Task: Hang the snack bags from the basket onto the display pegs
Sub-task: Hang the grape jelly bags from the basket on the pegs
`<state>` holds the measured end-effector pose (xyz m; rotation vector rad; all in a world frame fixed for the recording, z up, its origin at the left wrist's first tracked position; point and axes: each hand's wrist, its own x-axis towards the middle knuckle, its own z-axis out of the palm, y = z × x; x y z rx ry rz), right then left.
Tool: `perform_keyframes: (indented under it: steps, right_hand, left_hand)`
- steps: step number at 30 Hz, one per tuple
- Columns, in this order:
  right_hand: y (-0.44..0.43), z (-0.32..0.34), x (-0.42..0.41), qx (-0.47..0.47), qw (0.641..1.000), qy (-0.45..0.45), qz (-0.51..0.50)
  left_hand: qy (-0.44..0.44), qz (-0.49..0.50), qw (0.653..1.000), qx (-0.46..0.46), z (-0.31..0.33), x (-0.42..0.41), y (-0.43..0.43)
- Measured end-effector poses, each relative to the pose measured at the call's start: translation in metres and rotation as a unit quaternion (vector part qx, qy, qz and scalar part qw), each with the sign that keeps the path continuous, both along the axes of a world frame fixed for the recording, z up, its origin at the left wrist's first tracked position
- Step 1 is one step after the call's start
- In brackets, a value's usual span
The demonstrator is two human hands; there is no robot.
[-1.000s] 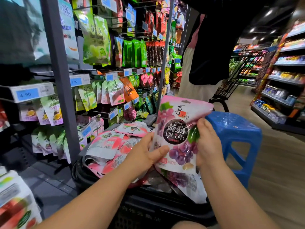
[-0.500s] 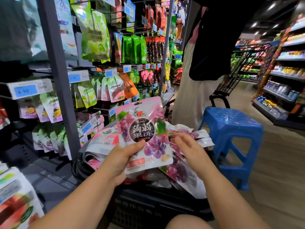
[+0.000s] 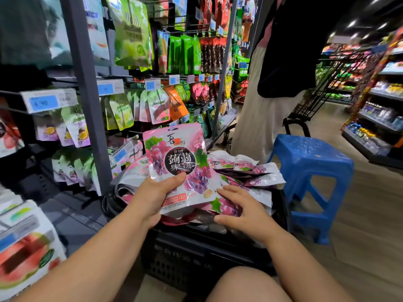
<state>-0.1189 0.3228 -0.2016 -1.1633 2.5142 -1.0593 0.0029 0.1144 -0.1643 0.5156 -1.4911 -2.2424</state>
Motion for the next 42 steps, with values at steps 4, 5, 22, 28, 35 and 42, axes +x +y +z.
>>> perform_keyframes:
  steps: [4,5,22,28,35,42]
  right_hand:
    - [0.002,-0.004,-0.003,-0.056,0.998,0.029,0.003]
    - [0.002,-0.004,-0.004,-0.058,0.997,0.052,0.000]
    - [-0.004,0.071,0.017,-0.342,0.920,0.116,-0.153]
    - [-0.046,0.114,0.027,-0.417,0.899,-0.076,-0.111]
    - [-0.142,0.136,0.046,-0.387,0.908,-0.157,-0.018]
    - [-0.220,0.145,0.093,-0.363,0.919,-0.150,0.029]
  left_hand:
    - [0.001,0.016,1.000,0.005,0.000,0.000,-0.002]
    - [0.002,0.017,1.000,0.008,0.001,0.000,-0.002]
    - [0.033,0.071,0.995,-0.059,0.017,0.014,-0.020]
    - [0.050,0.060,0.993,-0.092,0.026,0.035,-0.040]
    - [0.063,0.069,0.988,-0.124,0.051,0.089,-0.071]
    - [0.069,0.162,0.976,-0.130,0.061,0.147,-0.106]
